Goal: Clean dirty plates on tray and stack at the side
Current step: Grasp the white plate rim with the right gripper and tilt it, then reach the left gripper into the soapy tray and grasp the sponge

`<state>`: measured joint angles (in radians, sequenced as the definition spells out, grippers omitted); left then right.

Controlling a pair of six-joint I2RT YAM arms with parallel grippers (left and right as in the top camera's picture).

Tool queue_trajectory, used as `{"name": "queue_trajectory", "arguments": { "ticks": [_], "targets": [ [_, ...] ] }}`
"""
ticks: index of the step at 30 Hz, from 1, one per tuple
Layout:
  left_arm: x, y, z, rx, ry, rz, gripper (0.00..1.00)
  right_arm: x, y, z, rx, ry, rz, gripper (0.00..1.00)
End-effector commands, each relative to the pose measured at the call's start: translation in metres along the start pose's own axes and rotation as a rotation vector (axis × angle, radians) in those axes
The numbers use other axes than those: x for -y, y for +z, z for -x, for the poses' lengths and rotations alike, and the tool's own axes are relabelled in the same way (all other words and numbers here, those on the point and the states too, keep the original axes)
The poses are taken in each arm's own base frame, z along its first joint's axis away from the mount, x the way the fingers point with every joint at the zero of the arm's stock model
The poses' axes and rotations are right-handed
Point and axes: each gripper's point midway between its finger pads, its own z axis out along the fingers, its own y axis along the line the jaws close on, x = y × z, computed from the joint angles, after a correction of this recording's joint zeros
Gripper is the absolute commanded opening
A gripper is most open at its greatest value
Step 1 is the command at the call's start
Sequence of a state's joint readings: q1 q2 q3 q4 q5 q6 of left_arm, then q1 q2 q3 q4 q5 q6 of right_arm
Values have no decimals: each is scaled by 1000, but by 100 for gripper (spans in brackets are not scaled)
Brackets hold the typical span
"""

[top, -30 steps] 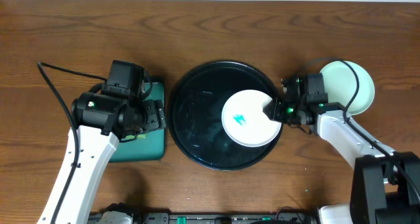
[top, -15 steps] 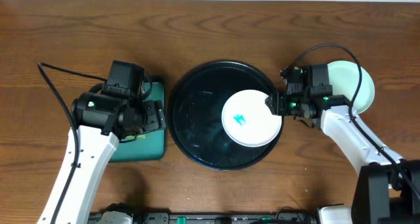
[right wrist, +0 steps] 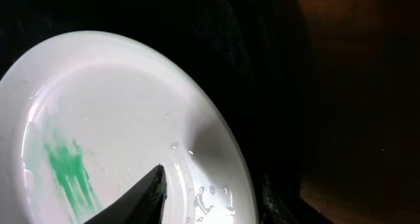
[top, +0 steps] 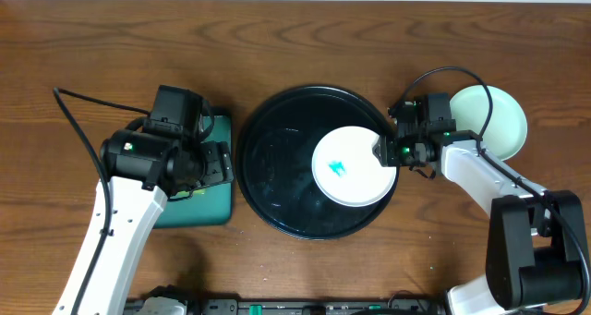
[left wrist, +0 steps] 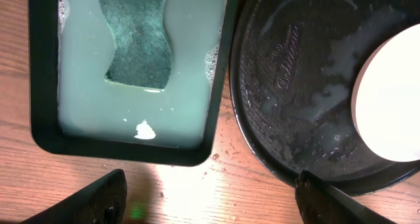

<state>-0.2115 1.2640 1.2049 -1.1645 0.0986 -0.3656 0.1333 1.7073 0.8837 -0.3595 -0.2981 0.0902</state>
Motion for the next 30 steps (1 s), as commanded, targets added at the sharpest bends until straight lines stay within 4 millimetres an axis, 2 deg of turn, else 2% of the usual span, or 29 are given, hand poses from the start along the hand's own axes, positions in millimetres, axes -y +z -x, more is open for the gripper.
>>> {"name": "queue_trajectory", "arguments": {
  "ticks": [1,5,8,12,15,17,19,23,30],
  "targets": [
    [0,-3,0,6,16,2,82,4,0,-2,-20,21,-10,43],
    [0,-3,0,6,16,2,82,6,-1,-19,-87,109,-23,43],
    [0,-3,0,6,16,2,82,13,-4,-38,-156,240,-79,44],
    [0,-3,0,6,16,2,82,17,-6,-50,-197,346,-116,44],
    [0,-3,0,6,16,2,82,17,-8,-57,-221,437,-131,38],
    [0,-3,0,5,16,2,82,16,-9,-62,-237,489,-139,31],
    [0,-3,0,6,16,2,82,16,-9,-63,-241,512,-143,23],
    [0,-3,0,6,16,2,82,16,-9,-61,-234,510,-142,1],
    [-7,-3,-4,-7,26,40,79,15,-7,-53,-202,499,-130,1]
  ]
}}
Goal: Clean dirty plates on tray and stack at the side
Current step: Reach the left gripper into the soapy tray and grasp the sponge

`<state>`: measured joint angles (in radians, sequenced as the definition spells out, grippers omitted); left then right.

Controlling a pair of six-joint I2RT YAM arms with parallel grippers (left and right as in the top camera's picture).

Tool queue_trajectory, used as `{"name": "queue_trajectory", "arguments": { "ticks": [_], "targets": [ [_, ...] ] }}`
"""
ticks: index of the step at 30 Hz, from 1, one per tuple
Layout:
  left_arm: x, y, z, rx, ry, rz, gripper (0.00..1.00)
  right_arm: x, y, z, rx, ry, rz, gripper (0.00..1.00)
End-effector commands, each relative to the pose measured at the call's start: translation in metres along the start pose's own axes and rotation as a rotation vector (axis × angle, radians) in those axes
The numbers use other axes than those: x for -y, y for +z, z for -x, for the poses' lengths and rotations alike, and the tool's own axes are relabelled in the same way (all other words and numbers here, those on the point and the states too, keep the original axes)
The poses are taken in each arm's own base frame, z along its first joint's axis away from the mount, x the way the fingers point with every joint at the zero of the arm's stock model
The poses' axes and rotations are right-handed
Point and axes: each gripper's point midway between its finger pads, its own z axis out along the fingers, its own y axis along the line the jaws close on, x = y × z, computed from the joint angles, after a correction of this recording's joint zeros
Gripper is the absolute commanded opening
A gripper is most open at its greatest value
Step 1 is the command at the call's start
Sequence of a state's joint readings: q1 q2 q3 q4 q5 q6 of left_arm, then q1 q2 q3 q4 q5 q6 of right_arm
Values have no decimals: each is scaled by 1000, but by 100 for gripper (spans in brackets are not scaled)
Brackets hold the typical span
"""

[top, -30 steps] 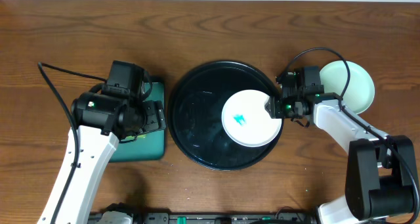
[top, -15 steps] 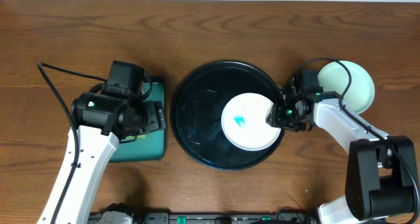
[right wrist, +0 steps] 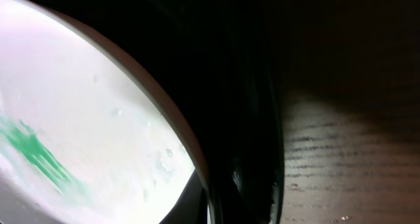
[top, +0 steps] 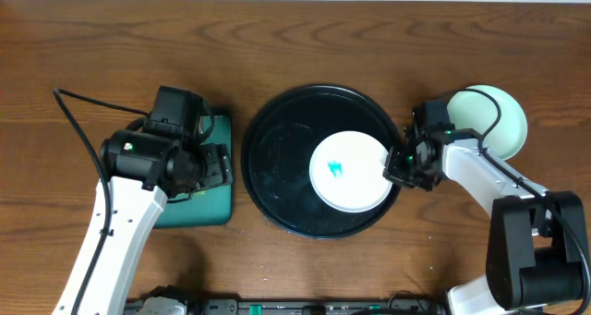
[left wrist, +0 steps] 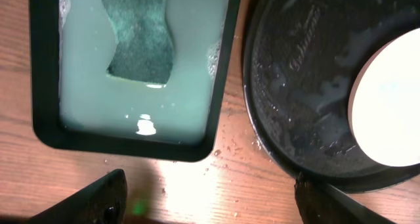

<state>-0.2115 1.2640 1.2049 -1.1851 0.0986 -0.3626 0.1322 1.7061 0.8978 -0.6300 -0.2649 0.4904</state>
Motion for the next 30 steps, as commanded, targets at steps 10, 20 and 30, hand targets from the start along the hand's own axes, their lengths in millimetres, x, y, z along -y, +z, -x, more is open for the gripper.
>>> {"name": "queue_trajectory", "arguments": {
  "ticks": [10,20,30],
  "targets": [
    [-41,21,28,63,-16,175,64,-7,3,13,61,-13,13,1],
    [-55,95,51,-40,-67,139,63,-17,4,6,32,-59,49,1],
    [-70,171,45,-213,-63,129,56,-17,4,5,25,-69,54,1]
  ]
}}
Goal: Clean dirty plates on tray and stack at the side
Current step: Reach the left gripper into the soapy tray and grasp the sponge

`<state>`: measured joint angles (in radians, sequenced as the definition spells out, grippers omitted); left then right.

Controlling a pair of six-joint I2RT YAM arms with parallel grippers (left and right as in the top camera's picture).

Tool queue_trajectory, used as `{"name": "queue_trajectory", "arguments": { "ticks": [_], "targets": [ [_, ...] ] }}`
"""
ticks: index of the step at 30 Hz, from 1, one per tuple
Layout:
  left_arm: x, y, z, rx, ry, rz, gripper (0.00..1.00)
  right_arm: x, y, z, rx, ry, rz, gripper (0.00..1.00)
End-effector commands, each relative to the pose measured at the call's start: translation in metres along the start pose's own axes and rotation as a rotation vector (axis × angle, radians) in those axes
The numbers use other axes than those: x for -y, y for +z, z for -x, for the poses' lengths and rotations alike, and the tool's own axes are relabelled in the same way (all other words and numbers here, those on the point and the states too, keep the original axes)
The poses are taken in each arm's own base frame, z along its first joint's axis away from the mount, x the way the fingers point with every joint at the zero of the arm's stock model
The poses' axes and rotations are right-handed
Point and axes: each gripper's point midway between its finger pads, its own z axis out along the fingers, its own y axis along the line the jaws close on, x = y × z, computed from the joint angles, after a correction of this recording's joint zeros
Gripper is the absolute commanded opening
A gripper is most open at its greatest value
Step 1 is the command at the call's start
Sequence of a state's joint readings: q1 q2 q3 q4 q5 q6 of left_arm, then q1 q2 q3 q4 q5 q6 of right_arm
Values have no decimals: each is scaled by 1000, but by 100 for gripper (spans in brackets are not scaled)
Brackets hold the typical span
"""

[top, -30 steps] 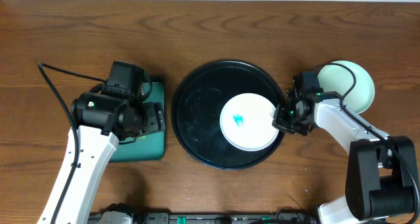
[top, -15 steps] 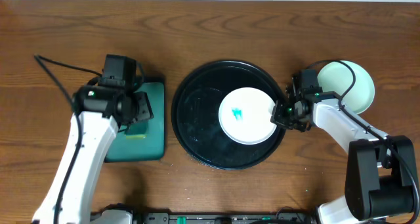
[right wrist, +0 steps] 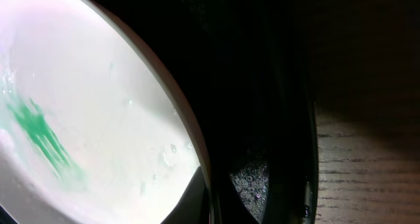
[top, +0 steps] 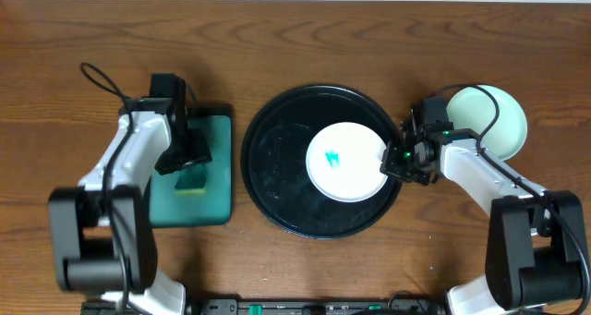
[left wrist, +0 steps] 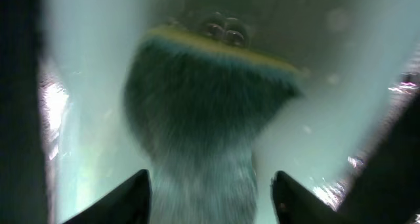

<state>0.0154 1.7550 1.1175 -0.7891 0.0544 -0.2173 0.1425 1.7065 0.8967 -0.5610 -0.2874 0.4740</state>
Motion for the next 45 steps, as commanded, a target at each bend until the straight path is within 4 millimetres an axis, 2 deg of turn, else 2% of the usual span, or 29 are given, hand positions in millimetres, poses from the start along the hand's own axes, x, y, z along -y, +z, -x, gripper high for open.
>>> {"name": "queue_trajectory", "arguments": {
  "ticks": [1,4,5,7,8,9,10,11,12,14,17,23,24,27,33,37,42,45],
  "targets": [
    [-1,31,-10,-89,25,3,55,-3,4,-6,-22,-23,3,1],
    [-2,48,-13,-125,25,13,51,-3,4,-8,-28,-21,0,1],
    [-2,56,-15,-142,25,18,38,-2,4,-9,-32,-20,-2,1],
    [-2,58,-15,-145,26,18,23,-2,4,-9,-33,-27,-2,1],
    [-2,58,-15,-143,25,18,19,-2,4,-9,-33,-26,-2,1],
    [-1,57,-14,-140,25,16,19,-2,4,-9,-34,-26,-3,1],
    [-1,56,-13,-137,25,15,24,-2,4,-9,-35,-26,-3,1],
    [-1,55,-13,-133,25,14,39,-2,4,-9,-35,-26,-3,1],
    [0,53,-12,-127,25,8,48,-2,4,-9,-35,-26,-3,1],
    [5,47,-10,-115,24,-24,56,-2,4,-9,-35,-26,-3,1],
    [10,32,-4,-67,25,-54,58,-2,4,-10,-36,-25,-4,1],
    [14,-20,10,85,30,-95,58,-1,4,-10,-39,-25,-5,1],
    [14,-27,11,105,30,-100,62,-1,4,-10,-38,-25,-5,1],
    [15,-39,12,136,31,-109,64,-1,4,-10,-38,-25,-5,1],
    [13,-30,6,92,30,-97,63,-1,4,-10,-38,-25,-5,1],
    [12,-11,2,36,28,-81,63,-1,4,-11,-40,-24,-6,1],
    [10,22,-2,-42,26,-60,60,0,4,-12,-45,-23,-9,1],
    [11,27,-1,-45,26,-59,59,0,4,-13,-51,-21,-12,1]
  ]
}}
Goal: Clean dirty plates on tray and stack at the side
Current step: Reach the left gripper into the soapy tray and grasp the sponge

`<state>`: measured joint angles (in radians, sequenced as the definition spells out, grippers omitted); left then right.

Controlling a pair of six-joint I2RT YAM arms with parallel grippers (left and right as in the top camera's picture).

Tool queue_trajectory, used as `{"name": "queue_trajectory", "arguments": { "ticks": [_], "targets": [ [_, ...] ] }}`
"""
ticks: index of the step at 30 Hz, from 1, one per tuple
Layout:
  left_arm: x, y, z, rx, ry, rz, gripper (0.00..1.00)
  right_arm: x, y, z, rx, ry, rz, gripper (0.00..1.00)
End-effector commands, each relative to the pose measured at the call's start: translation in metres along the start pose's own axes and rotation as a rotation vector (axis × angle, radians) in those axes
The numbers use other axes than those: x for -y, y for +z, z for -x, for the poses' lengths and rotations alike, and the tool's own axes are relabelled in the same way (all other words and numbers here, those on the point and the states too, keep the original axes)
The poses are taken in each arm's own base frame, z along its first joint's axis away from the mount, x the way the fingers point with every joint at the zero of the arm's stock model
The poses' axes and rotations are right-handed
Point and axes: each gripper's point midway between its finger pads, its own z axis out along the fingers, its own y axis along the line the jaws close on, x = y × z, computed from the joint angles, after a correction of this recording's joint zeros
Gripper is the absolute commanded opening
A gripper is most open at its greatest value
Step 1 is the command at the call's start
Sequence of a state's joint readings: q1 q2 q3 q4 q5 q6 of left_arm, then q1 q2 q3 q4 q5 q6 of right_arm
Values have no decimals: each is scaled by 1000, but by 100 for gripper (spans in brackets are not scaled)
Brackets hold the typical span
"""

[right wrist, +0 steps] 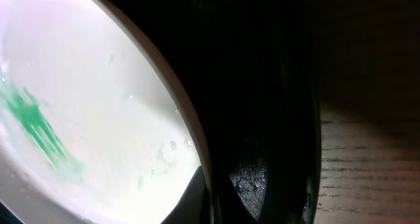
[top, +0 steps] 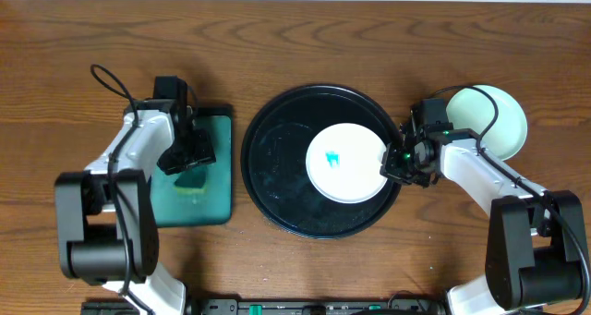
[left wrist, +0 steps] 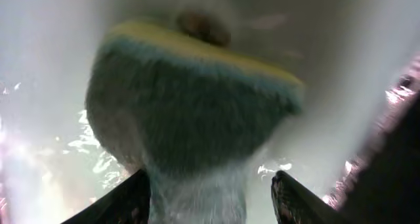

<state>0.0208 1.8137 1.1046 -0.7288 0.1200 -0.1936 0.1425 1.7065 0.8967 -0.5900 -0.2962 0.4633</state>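
A white plate (top: 343, 172) with a green smear (right wrist: 39, 129) lies on the right half of the round black tray (top: 277, 167). My right gripper (top: 395, 160) is shut on the plate's right rim; in the right wrist view (right wrist: 210, 199) one finger lies over the rim. A green sponge (left wrist: 197, 106) with a yellow edge sits in the soapy water of the green basin (top: 217, 213). My left gripper (left wrist: 210, 184) is down in the basin, open, its fingers (left wrist: 125, 201) either side of the sponge's narrow part.
A pale green plate (top: 494, 116) lies on the table to the right of the tray, behind my right arm. The tray floor (right wrist: 252, 175) is wet. The basin stands close to the tray's left edge, and cables trail behind both arms.
My left gripper sits a little nearer the sponge, which fills more of the left wrist view. The right gripper and the white plate have not visibly moved.
At first my left gripper hung open above the table between basin and tray, while the right gripper was at the plate's right rim. The plate then lay slightly further left with the right gripper on its rim. Later the left gripper was down in the basin astride the sponge, where it remains.
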Motion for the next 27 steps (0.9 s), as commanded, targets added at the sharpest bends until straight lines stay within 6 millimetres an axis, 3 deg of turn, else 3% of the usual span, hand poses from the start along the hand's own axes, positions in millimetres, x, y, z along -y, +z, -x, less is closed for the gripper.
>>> {"name": "queue_trajectory", "arguments": {
  "ticks": [1,9,15,18,27],
  "targets": [
    [1,8,0,-13,8,-1,60,-1,4,-6,-23,-23,-8,1],
    [5,-7,3,27,12,-25,59,-1,4,-7,-26,-24,-9,1],
    [10,-41,8,115,26,-57,58,0,4,-10,-35,-21,-14,1],
    [11,-51,9,146,78,-57,51,1,4,-10,-38,-21,-15,1],
    [-14,-41,7,102,47,-10,51,1,4,-11,-39,-20,-16,1]
  ]
}}
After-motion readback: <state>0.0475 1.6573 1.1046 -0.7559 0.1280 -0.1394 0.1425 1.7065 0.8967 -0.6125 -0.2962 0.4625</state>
